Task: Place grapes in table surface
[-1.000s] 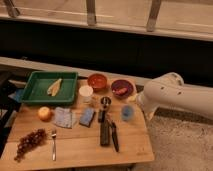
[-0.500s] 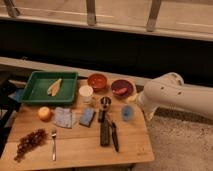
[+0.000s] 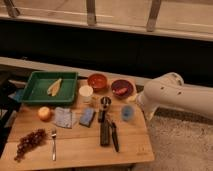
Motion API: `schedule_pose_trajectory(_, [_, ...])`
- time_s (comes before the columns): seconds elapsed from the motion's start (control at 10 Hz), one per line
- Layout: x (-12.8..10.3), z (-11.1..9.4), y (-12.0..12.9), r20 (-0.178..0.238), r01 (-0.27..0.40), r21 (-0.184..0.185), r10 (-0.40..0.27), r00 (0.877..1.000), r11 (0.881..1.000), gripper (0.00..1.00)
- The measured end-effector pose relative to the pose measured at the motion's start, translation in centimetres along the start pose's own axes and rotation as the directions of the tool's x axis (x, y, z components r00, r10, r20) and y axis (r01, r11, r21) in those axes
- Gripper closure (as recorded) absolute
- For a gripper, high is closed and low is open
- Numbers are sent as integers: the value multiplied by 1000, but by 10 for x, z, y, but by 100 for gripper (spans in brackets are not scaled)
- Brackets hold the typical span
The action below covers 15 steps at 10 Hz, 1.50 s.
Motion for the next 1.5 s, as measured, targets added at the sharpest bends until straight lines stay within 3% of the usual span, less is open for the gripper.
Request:
schedule_pose_trajectory(0.4, [-3,1,7,3,30,-7,-30,1000,1000,21])
schedule_pose_trajectory(0.9, [19,10,53,-17,148,-28,-149,989,989,21])
schedule_pose_trajectory(1.1, [39,15,75,-39,226,-49,-228,973,973,21])
schedule_pose_trajectory(1.3, [73,22,115,-71,308,-90,-314,947,947,21])
schedule_pose_trajectory(1.5, [112,27,151,-106,390,-136,-405,908,911,21])
